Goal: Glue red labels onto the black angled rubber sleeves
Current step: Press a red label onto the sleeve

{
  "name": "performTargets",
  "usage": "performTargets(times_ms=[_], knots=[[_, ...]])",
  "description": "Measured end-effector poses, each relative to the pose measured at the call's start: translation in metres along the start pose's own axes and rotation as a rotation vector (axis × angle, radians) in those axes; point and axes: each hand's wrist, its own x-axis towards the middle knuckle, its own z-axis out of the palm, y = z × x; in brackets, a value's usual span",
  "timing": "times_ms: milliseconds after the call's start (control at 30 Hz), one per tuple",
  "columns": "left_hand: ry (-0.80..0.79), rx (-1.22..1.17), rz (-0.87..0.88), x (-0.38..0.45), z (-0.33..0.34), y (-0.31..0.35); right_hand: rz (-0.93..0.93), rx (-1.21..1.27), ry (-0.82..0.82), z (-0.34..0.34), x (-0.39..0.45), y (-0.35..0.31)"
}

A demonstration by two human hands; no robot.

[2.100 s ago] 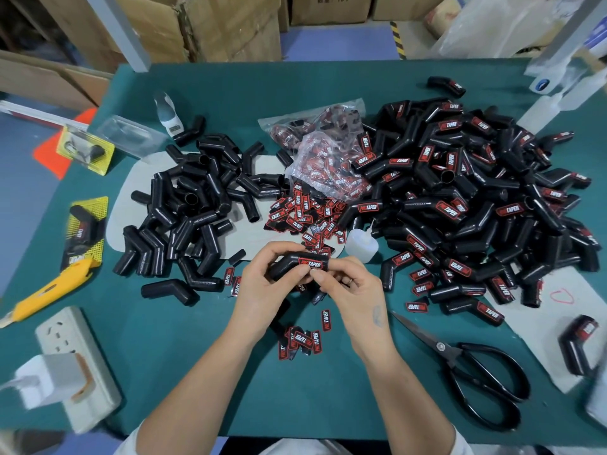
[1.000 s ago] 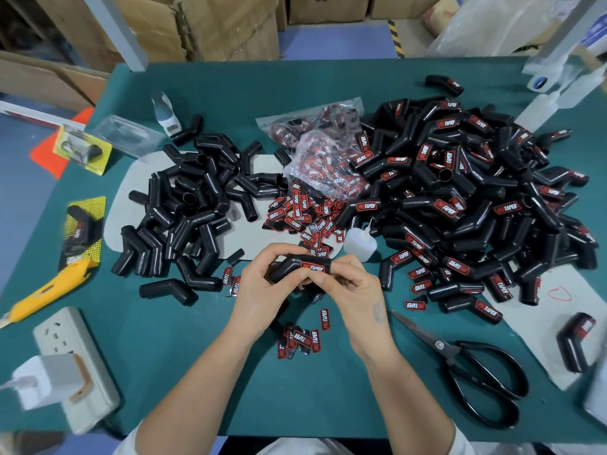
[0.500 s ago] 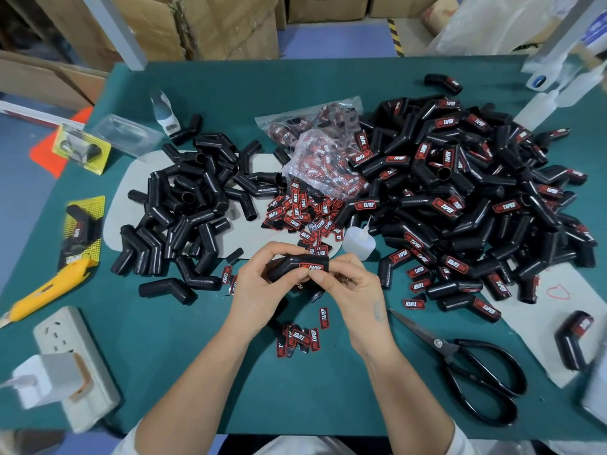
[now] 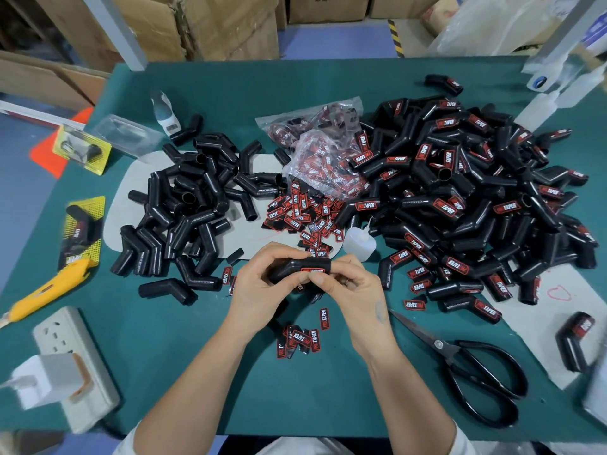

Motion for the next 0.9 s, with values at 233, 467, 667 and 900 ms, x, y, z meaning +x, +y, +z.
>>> performTargets(times_ms=[233,467,667,900], knots=[[-0.019,-0.016,0.002,-0.001,-0.001,0.002,0.015,0.028,0.001,-0.002,0.001,0.0],[-0.071,-0.027,0.004,0.002,-0.003,-0.002,0.025,0.044,0.014,-0.003,0.001,0.001],[-0.107,-0.061,0.012,0.002,-0.005,-0.006,0.024,0.035,0.019,-0.003,0.0,0.0],[-0.088,-0.066,0.031,0.004,-0.003,-0.01,0.033,0.023,0.012,-0.003,0.0,-0.001]])
